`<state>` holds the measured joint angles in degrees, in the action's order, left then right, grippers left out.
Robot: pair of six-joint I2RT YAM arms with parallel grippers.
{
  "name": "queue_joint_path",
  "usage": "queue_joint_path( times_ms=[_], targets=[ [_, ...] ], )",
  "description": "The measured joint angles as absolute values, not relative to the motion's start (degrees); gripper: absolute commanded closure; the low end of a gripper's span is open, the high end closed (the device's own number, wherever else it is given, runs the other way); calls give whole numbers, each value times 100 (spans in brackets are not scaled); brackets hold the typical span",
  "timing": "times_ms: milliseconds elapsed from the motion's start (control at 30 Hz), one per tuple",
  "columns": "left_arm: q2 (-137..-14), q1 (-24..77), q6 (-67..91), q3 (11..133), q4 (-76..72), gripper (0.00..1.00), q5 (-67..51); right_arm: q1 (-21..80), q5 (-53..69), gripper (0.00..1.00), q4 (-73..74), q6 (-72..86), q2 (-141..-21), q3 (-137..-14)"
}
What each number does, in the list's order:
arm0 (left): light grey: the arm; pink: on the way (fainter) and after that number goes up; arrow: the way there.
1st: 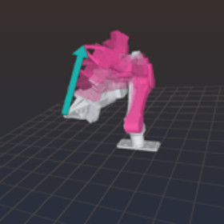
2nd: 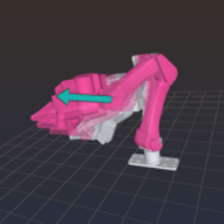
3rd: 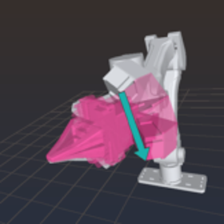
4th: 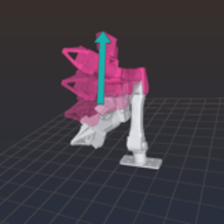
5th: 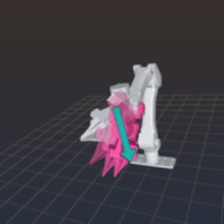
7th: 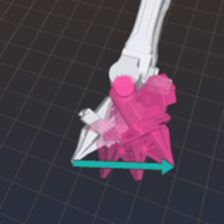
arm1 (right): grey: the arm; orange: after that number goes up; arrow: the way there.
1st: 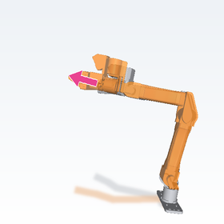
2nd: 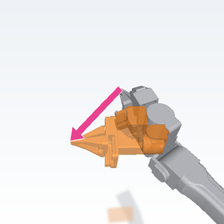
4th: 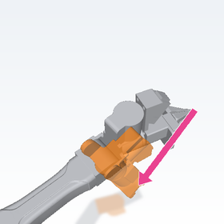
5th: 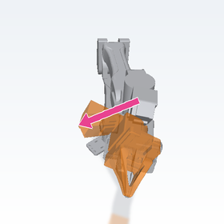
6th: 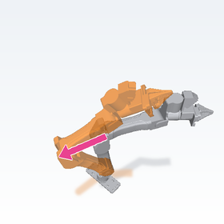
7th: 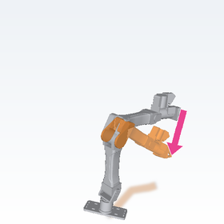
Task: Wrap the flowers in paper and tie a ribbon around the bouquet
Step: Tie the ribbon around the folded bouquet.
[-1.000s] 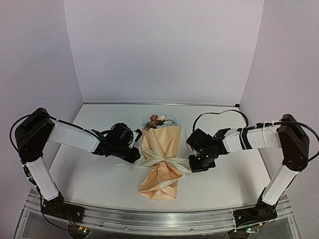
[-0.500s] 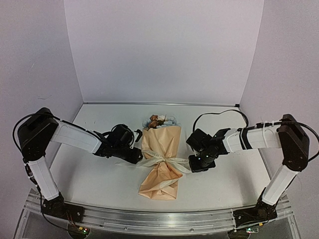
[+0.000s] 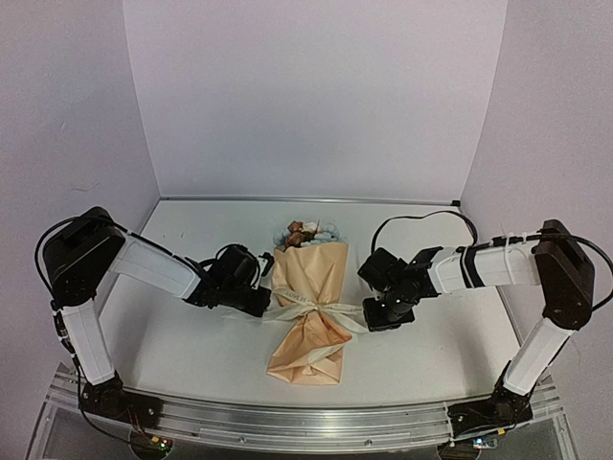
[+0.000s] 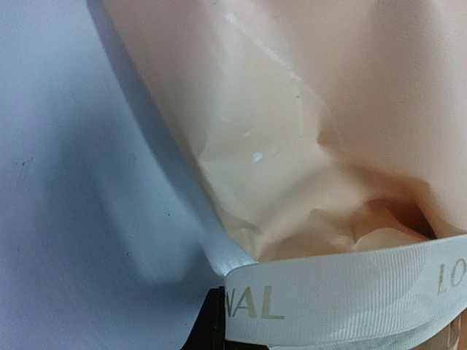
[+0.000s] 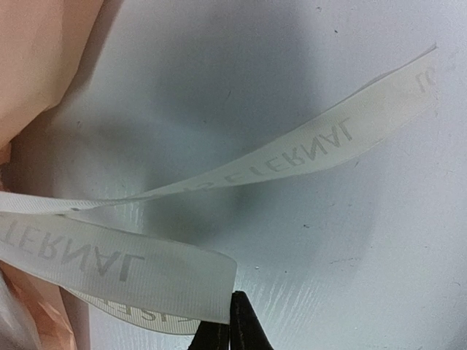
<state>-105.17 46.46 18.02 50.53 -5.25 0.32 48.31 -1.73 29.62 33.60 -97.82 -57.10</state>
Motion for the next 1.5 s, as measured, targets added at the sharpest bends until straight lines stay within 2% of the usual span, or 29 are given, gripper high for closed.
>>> queue_joint_path(
  times_ms=[300,567,967,1500],
  targets=[
    [-9954,4659,2266,4626,-148,100,938,4834,-777,100,3031,3463,-9572,-5513],
    [-9800,4628,2546,4626,14,100,1094,4921,-1390,100,2369,3884,-9101,-4720],
    [-9783,4153,2923,4515,-157,100,287,5007,-1841,100,799,4561,-8351,-3400],
    [-9405,3827,3363,4211,-195,100,-193,5027,-1772,100,549,4811,-8316,-3330]
  ],
)
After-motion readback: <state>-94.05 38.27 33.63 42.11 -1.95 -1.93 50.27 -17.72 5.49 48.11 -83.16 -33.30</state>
